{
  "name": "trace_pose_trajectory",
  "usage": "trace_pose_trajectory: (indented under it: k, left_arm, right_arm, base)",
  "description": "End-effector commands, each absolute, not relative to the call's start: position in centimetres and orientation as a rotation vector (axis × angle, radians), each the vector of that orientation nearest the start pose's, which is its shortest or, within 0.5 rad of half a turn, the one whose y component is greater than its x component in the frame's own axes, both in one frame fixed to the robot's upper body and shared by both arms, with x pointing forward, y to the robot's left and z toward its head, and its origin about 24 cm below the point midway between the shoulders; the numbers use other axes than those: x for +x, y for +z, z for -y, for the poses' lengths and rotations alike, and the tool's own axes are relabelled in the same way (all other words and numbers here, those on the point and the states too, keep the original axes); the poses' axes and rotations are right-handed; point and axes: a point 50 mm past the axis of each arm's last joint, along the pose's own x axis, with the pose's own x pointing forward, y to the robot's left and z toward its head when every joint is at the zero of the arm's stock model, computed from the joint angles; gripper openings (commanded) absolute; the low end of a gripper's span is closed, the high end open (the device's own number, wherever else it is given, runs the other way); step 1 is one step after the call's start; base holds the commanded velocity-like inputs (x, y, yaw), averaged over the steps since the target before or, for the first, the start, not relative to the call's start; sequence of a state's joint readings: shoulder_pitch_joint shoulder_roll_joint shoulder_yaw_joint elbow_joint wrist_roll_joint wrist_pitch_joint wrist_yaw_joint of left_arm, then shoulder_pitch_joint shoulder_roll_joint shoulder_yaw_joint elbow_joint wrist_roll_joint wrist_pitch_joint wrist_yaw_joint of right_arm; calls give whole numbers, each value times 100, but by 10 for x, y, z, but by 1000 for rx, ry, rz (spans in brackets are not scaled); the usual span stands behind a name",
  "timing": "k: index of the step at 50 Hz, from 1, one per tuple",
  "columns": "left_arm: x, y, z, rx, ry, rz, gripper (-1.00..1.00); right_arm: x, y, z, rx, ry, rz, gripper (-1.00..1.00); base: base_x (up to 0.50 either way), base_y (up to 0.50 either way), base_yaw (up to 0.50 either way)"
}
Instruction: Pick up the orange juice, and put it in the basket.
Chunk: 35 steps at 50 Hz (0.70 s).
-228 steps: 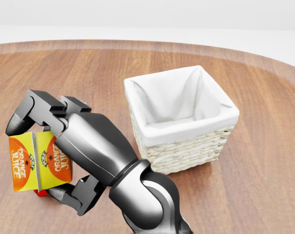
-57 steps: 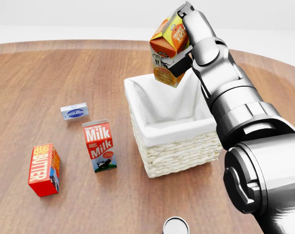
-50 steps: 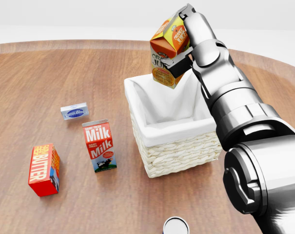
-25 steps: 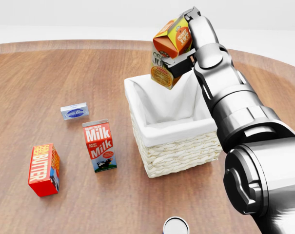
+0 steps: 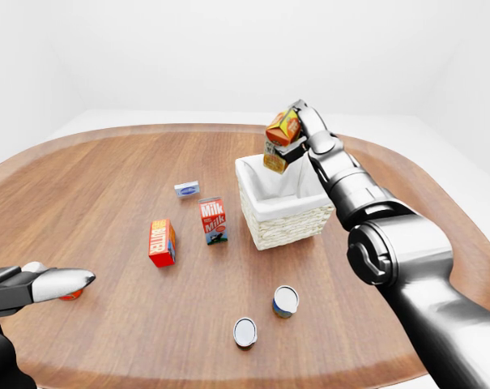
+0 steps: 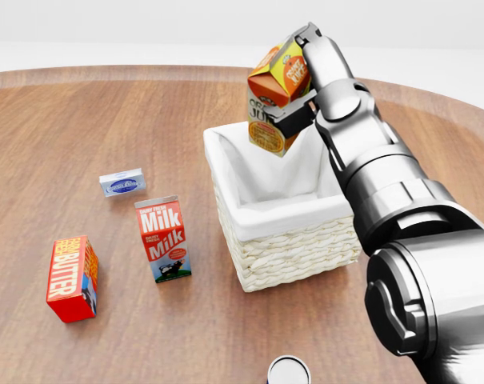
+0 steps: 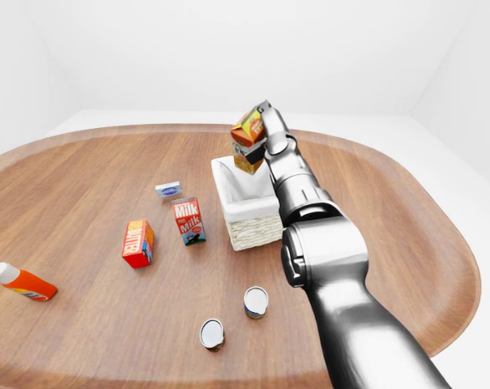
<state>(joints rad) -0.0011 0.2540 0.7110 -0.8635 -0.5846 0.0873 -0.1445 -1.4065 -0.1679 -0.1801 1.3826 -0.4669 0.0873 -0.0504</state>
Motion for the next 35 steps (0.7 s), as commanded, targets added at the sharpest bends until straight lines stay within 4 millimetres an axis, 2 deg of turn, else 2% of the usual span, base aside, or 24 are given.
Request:
trace_pose_trajectory:
  k: [1,35]
  left_arm:
    - [143,250,-256,63,133,933,100]
    - [144,251,-255,57,131,937,100]
  right_arm:
    - [435,222,119,-560,-16,-16,-100]
    - [433,202,118,-550,-14,-60,-100]
  base:
    - [0,0,0]
    - [0,0,0]
